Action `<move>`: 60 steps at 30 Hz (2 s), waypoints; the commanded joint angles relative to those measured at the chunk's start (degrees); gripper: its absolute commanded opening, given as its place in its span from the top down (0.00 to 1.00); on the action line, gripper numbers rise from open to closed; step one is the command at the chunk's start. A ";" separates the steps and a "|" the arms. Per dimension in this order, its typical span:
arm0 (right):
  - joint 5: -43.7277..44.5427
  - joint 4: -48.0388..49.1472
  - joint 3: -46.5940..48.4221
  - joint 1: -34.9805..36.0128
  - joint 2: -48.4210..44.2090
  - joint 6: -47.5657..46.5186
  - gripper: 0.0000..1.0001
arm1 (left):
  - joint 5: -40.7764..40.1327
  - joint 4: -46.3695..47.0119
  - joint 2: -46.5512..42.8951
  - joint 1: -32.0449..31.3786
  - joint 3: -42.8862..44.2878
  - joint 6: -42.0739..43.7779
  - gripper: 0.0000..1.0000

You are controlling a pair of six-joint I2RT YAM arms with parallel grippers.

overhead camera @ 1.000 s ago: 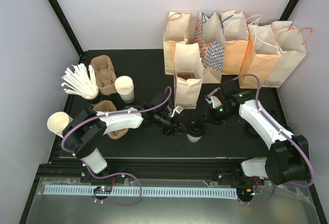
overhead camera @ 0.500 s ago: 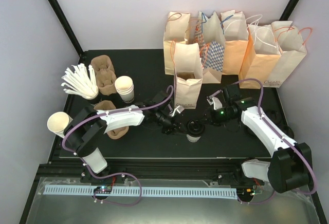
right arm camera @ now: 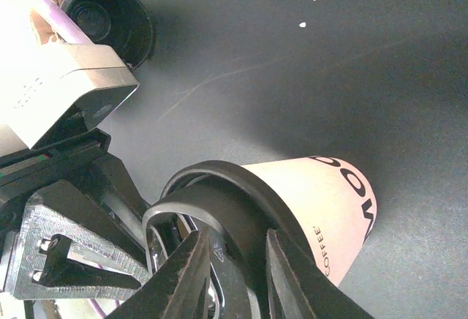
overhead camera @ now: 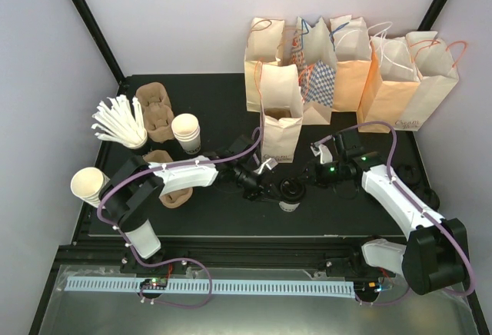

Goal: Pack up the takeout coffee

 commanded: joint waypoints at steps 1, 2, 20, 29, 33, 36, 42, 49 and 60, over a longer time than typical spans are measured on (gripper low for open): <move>7.92 -7.84 -4.75 0.95 3.23 1.81 0.74 | -10.69 -5.84 2.68 0.40 -1.83 2.07 0.89; 8.08 -8.40 -4.26 0.99 2.53 1.79 0.73 | -11.13 -6.29 2.01 0.57 -1.46 2.20 0.88; 0.59 -13.92 -0.83 1.94 -3.99 3.99 0.71 | -12.30 -12.26 1.20 5.42 10.53 4.71 0.83; 4.50 -16.95 4.60 2.15 -3.30 3.79 0.63 | -12.23 -12.68 -0.48 5.74 10.68 4.52 0.77; 5.19 -17.40 7.24 2.19 -1.61 2.88 0.62 | -12.34 -12.98 -2.14 5.79 8.85 4.47 0.73; 4.43 -17.01 8.68 2.16 -0.77 2.89 0.62 | -12.39 -13.36 -3.46 5.84 7.80 4.45 0.70; 3.83 -16.50 10.50 2.15 -0.26 1.68 0.61 | -12.51 -13.48 -6.65 5.90 5.65 3.37 0.68; 1.65 -15.86 12.55 2.01 4.38 -3.47 0.63 | -9.52 -7.13 -9.55 5.21 -0.42 -1.74 0.74; -0.72 -13.61 11.64 2.10 6.57 -4.61 0.65 | -7.26 -0.28 -7.95 3.53 -2.19 -4.60 0.78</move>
